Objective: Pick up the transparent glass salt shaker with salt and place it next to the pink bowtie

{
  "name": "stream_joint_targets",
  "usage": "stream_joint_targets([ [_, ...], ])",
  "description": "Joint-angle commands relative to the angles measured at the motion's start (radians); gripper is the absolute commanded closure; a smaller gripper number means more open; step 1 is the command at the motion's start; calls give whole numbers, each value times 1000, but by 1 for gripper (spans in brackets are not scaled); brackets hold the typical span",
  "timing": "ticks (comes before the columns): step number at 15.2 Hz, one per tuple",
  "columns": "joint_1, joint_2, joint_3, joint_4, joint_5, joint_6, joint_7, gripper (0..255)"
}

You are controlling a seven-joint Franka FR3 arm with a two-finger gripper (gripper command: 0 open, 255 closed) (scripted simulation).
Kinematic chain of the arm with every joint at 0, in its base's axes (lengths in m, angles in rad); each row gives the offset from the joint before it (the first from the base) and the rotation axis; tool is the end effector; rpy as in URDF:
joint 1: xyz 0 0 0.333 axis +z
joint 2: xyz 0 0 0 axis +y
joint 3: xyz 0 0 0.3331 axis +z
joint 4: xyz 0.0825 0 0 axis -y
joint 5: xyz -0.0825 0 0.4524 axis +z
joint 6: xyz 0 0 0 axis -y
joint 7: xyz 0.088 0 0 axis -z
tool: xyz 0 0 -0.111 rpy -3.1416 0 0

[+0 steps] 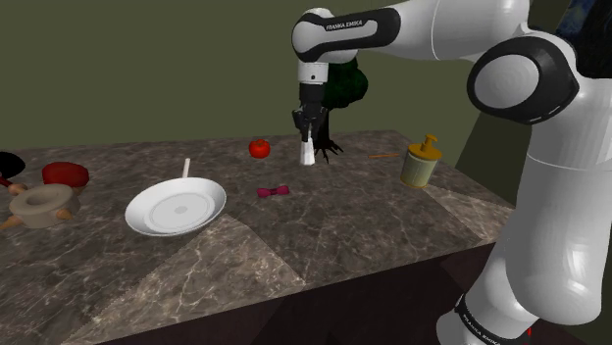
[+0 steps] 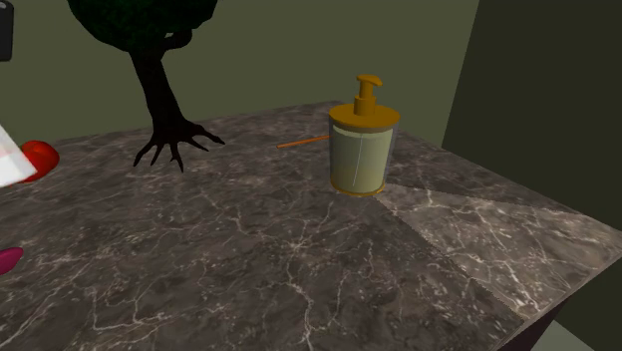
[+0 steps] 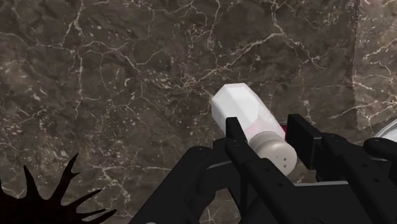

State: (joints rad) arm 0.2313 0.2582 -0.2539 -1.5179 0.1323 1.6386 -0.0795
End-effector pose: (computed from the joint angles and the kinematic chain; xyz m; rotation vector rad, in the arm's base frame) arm 0.6956 0.0148 0.5057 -3.0618 -0.0663 0.1923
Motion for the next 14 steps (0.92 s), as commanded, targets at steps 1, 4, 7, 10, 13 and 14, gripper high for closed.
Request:
stream_joint_targets([
  [1,2,-6,1,-34,-1,28,-1,255],
  [4,4,-4,1,-71,0,68,-4,255],
  [7,5,0,2,-106,2,106,-8,255],
  [10,5,6,3,-138,5,144,-11,255],
  [13,6,14,4,-168,8,181,-16,255],
  [14,6,17,4,-177,9,194,-17,255],
])
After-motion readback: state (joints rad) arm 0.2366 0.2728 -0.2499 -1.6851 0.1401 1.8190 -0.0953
